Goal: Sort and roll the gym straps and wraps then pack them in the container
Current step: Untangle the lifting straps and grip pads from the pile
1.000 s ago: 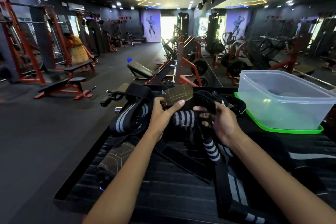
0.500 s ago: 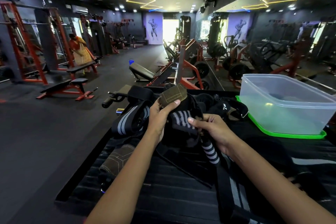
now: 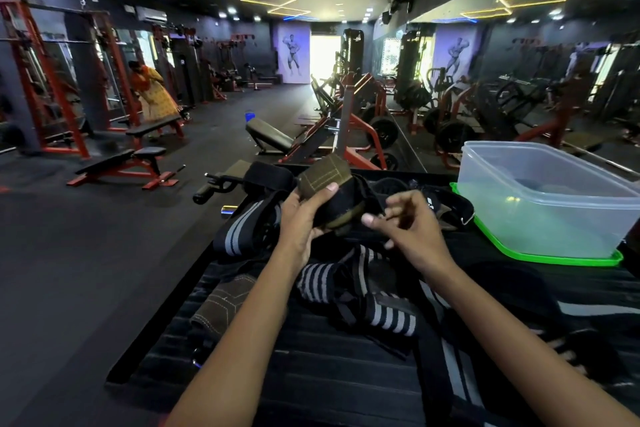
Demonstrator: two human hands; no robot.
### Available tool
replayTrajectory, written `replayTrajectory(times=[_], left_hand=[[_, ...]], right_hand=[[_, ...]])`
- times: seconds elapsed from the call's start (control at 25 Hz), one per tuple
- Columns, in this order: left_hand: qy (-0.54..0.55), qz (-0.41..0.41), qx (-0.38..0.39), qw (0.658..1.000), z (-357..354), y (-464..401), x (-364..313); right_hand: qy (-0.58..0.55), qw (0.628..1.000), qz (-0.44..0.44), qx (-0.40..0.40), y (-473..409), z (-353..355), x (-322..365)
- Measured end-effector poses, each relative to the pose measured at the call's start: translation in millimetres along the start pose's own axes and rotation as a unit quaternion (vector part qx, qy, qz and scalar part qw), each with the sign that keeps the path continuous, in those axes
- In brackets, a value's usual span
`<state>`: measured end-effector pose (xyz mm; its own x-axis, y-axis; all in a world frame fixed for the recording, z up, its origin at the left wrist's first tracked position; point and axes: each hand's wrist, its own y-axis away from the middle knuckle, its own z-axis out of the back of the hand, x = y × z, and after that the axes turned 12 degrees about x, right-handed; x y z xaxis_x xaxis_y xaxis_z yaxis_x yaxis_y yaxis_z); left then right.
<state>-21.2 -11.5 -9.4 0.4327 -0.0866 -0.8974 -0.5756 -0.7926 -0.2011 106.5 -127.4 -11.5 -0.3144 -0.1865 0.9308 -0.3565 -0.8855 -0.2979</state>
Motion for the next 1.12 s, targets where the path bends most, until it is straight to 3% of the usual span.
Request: replayTrajectory(times=[0.24, 0.4, 0.64, 0.72, 0.84, 0.92, 1.0, 1.12], left_hand=[[-0.044, 0.025, 0.032, 0.998, -10.2, 6.6, 10.5], [-0.072, 0.030, 0.030, 0.997, -14.0, 7.5, 13.5], [-0.085, 0.040, 0.027, 0.995, -17.4, 9.0, 15.4], [-0.081, 0.053, 0.053, 0.994, -15.3, 9.6, 14.6], [-0.116, 0.057, 0.093, 0.987, -12.8, 10.3, 15.6], [-0.123, 0.049, 0.100, 0.986, -11.4, 9.4, 15.3], [-0.108, 0.042, 0.105, 0.988, -11.4, 8.2, 14.2], [-0.106, 0.023, 0.136, 0.985, -14.2, 9.2, 12.7]], right_hand=[[0.129, 0.972, 0.174, -0.094, -2.4, 3.8, -2.6], [0.238, 0.934, 0.256, -0.076, 0.1, -2.2, -9.2], [0.412, 0.857, 0.298, -0.088, 4.0, -13.6, -17.1], [0.482, 0.822, 0.291, -0.085, 5.8, -19.4, -18.0], [0.526, 0.804, 0.273, -0.054, 11.5, -22.5, -16.4], [0.483, 0.829, 0.279, -0.038, 13.9, -21.2, -13.4], [0.340, 0.900, 0.266, -0.062, 9.6, -14.5, -8.1], [0.164, 0.969, 0.162, -0.086, 0.0, -1.3, -10.5]])
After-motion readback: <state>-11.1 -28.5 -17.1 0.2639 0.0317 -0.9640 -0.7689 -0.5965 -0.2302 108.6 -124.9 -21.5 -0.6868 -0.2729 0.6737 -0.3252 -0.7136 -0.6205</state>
